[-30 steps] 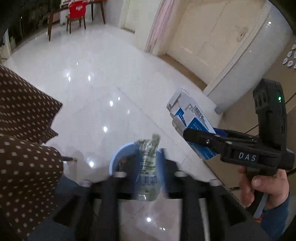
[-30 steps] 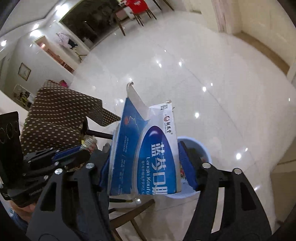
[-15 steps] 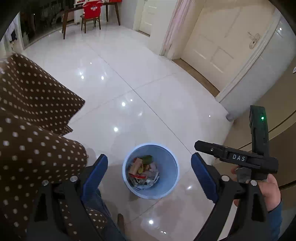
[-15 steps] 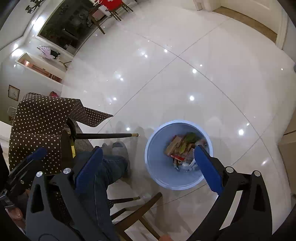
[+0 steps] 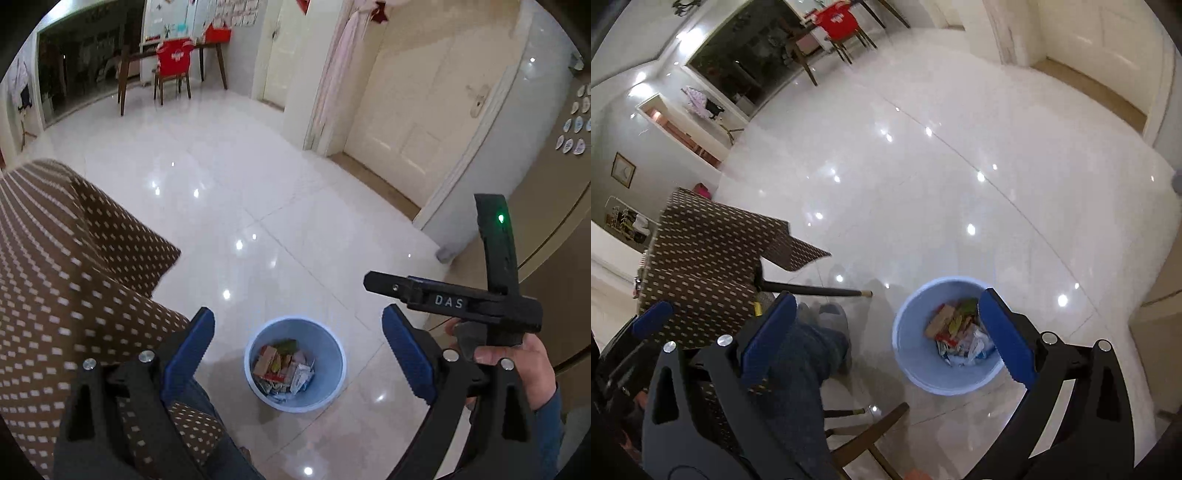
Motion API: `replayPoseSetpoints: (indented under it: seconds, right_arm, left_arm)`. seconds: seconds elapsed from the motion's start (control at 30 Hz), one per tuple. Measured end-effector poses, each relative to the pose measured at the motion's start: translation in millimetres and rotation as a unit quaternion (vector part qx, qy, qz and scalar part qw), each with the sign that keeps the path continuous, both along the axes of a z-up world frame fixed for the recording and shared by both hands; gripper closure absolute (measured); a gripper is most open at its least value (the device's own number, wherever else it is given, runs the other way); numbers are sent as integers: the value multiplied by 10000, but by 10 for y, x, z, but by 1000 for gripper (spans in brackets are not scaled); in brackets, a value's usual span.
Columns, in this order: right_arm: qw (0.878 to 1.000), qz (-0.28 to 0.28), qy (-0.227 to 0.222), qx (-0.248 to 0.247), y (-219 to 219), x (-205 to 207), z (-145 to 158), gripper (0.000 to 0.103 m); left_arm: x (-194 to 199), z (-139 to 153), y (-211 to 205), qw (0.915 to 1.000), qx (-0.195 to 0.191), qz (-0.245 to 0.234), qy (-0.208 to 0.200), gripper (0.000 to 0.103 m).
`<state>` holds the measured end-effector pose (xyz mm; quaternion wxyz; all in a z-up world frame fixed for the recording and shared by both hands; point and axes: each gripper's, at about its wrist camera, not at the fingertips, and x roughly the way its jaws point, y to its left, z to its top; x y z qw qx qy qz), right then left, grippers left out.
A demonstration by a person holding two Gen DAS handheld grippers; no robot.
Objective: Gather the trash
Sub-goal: 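Move both tools back over the table toward the red and striped wrappers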
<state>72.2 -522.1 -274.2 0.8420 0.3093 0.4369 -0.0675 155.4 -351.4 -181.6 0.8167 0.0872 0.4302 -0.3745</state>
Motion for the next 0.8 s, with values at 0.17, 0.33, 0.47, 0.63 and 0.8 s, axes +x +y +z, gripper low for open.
replayPoseSetpoints:
  seconds: [0.17,0.33,0.47,0.63,0.8]
  right_arm:
    - [9990,131,-354,-233,228,121,453,6]
    - [9954,361,-699,-541,579,316,935,6]
    - [9904,603,-948,-802,946,510,1296,6]
    - [9793,1133,-1325,-1031,1625,864,1703,6]
    - [9665,1718,-1522,-1144,2366,1278,1864,6]
  left_arm:
    - [-39,384,287,9991,-217,110,-349,10]
    - [-3,767,702,9953,-342,419,-797,8]
    - [61,1005,1063,9907,-213,639,-1181,7]
    - [212,1222,1629,9793,-24,1163,-1657,6]
    - [473,1306,2229,9623,215,1911,-1925,5]
